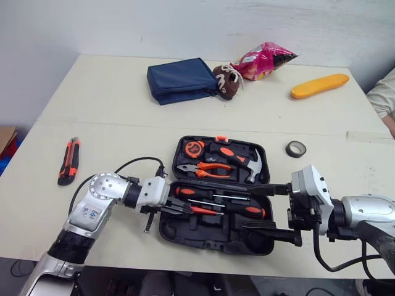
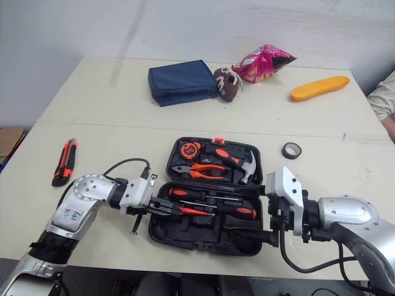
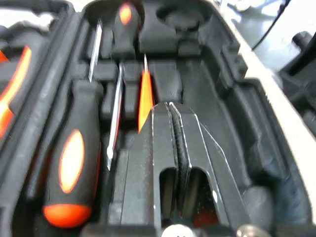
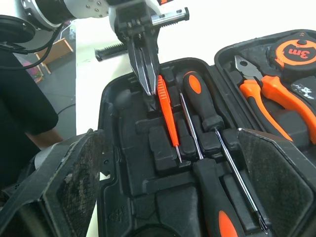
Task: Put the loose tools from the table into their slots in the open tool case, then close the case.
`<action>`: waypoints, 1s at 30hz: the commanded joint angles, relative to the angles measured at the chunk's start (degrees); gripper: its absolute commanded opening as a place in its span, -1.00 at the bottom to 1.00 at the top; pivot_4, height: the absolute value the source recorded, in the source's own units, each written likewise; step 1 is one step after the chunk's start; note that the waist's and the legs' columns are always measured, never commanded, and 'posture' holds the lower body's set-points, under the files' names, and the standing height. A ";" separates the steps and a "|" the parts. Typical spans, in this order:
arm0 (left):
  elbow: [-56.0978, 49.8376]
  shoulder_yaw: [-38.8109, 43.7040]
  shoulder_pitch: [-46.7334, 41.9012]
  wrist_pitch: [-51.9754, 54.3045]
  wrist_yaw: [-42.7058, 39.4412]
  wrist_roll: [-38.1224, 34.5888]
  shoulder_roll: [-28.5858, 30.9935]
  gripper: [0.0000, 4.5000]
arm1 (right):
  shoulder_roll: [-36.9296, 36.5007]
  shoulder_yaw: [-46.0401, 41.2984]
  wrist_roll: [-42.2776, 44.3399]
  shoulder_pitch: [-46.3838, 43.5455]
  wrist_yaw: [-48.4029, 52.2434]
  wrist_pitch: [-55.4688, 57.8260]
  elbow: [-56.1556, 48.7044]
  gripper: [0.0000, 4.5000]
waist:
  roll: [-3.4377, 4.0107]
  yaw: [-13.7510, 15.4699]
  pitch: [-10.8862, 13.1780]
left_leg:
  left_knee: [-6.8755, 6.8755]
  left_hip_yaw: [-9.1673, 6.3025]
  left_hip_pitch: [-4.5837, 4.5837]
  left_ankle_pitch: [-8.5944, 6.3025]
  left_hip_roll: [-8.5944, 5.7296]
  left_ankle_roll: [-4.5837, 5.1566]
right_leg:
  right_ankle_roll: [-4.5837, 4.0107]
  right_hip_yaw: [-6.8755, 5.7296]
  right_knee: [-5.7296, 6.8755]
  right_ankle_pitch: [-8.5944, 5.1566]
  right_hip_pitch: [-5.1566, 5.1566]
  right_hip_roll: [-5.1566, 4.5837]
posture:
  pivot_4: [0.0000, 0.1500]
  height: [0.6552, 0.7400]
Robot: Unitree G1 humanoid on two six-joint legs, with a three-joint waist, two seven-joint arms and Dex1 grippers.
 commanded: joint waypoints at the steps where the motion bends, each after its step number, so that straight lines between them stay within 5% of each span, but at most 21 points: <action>1: 2.11 -1.08 -0.77 -3.61 0.61 2.33 -0.90 -0.99 | -0.56 -0.58 0.52 -0.52 0.36 -0.36 -0.40 1.00 | 0.00 0.00 0.00 | 0.00 0.00 0.00 0.00 0.00 0.00 | 0.00 0.00 0.00 0.00 0.00 0.00 | 1.00 1.00; 7: 4.96 -1.21 -1.92 -4.86 1.83 3.45 -1.73 -0.99 | -0.25 -1.42 2.34 -0.75 -0.52 0.59 -0.93 1.00 | 0.00 0.08 0.00 | 0.00 -0.01 0.04 0.00 0.00 0.01 | 0.00 0.00 0.01 0.00 0.06 -0.02 | 1.00 1.00; 16: 2.07 1.26 -2.87 4.20 1.38 -4.03 -2.59 -0.99 | -0.32 -1.51 2.23 0.15 -1.14 0.56 -1.26 1.00 | 0.00 0.38 -0.01 | 0.04 -0.06 0.06 0.01 -0.02 0.06 | 0.06 -0.03 0.01 0.03 0.11 -0.04 | 1.00 1.00; 30: 4.69 -1.80 -2.39 1.99 1.64 0.91 -3.07 -0.99 | 0.66 -0.38 2.33 -0.72 -2.66 0.47 -0.74 1.00 | 0.01 0.26 -0.01 | 0.03 -0.07 0.05 0.01 -0.02 0.05 | 0.06 -0.03 0.00 0.03 0.11 -0.04 | 1.00 1.00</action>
